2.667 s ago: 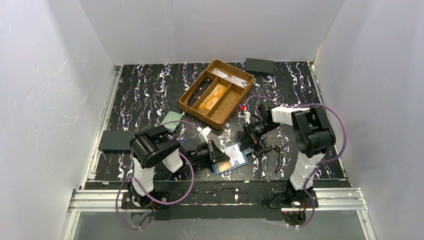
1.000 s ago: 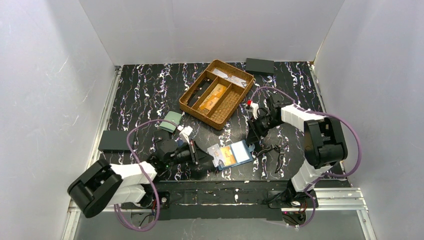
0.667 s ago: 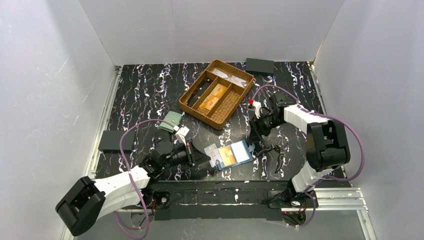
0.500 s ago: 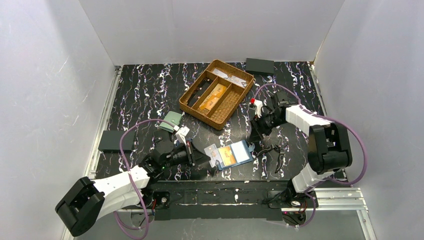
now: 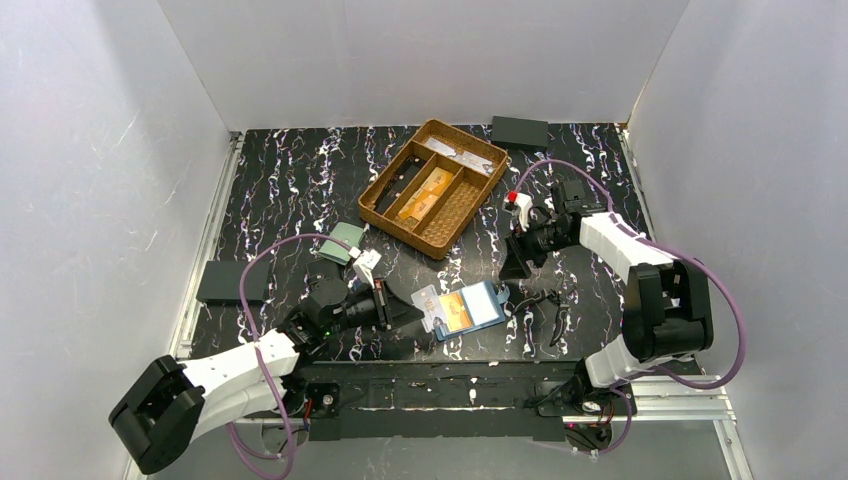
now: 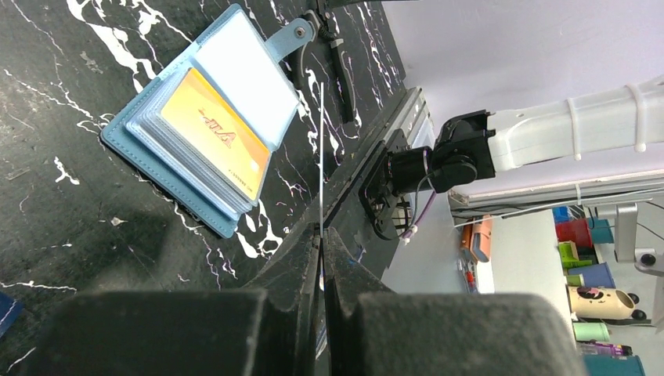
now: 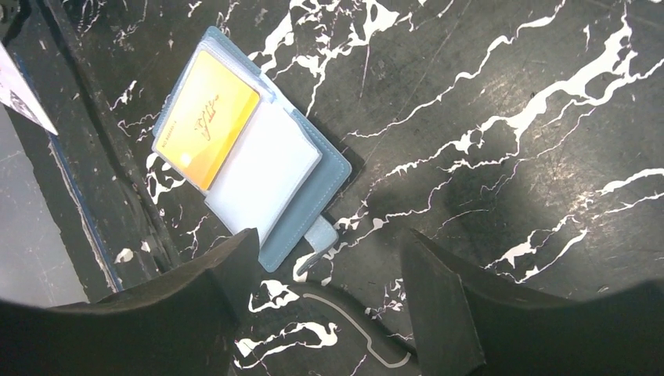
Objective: Take the credit cards out of the card holder
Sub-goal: Place the credit card in the storage box.
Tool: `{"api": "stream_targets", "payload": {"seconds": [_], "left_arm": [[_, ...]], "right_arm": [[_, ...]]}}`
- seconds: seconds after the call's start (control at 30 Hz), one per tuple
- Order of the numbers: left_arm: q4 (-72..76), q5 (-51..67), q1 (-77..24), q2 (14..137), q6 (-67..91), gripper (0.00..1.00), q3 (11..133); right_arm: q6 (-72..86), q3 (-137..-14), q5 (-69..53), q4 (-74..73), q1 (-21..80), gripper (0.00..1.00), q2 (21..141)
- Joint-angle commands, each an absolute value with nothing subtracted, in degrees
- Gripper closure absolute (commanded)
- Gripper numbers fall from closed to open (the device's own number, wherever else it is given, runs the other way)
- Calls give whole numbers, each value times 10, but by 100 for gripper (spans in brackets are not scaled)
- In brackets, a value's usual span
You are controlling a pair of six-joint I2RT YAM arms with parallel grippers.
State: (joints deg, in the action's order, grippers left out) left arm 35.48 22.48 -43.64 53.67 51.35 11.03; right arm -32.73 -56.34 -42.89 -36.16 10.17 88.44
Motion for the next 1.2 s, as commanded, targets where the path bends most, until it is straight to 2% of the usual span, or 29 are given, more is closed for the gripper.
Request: {"api": "stream_targets", "payload": {"seconds": [0.0,1.17], "left_arm": [[356,217,-449,531,494,100,135],[372,196,-482,604,475,100,166]], "right_arm": [[-348,-555,-464,-371,97,25,854],[-396,-533,-563,-379,90,19,787]]}}
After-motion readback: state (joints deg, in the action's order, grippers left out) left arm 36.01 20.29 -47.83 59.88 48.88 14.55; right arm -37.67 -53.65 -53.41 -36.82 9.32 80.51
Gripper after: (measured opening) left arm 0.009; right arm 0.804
